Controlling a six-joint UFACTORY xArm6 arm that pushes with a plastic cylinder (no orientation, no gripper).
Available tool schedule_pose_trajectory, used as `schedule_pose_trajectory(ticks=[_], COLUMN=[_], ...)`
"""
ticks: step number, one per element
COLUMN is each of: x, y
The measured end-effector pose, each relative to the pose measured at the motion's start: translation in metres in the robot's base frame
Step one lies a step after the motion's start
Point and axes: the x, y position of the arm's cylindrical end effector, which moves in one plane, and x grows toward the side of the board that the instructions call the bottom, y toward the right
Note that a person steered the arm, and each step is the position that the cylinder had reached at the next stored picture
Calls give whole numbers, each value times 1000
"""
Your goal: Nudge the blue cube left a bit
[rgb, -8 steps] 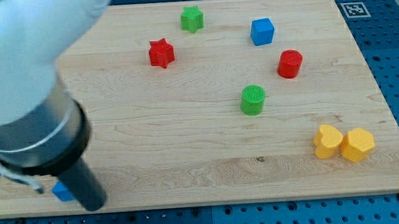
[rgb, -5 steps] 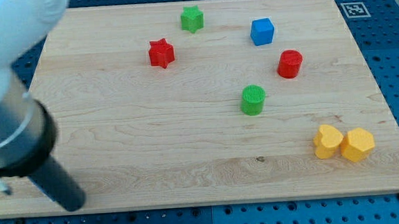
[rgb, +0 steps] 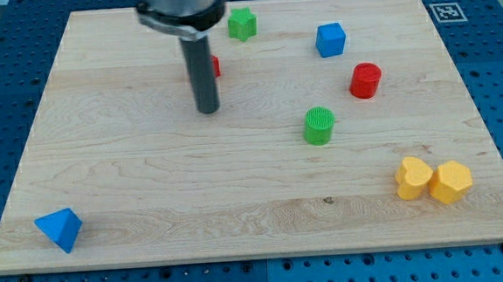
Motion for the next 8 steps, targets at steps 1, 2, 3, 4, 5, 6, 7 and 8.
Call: schedule_pose_trajectory(ticks=[1, 2, 3, 4, 5, 6, 7, 8], x=[0, 0, 0, -22, -49, -64, -64, -71], y=[45, 90, 114, 125, 144, 167, 198, 240])
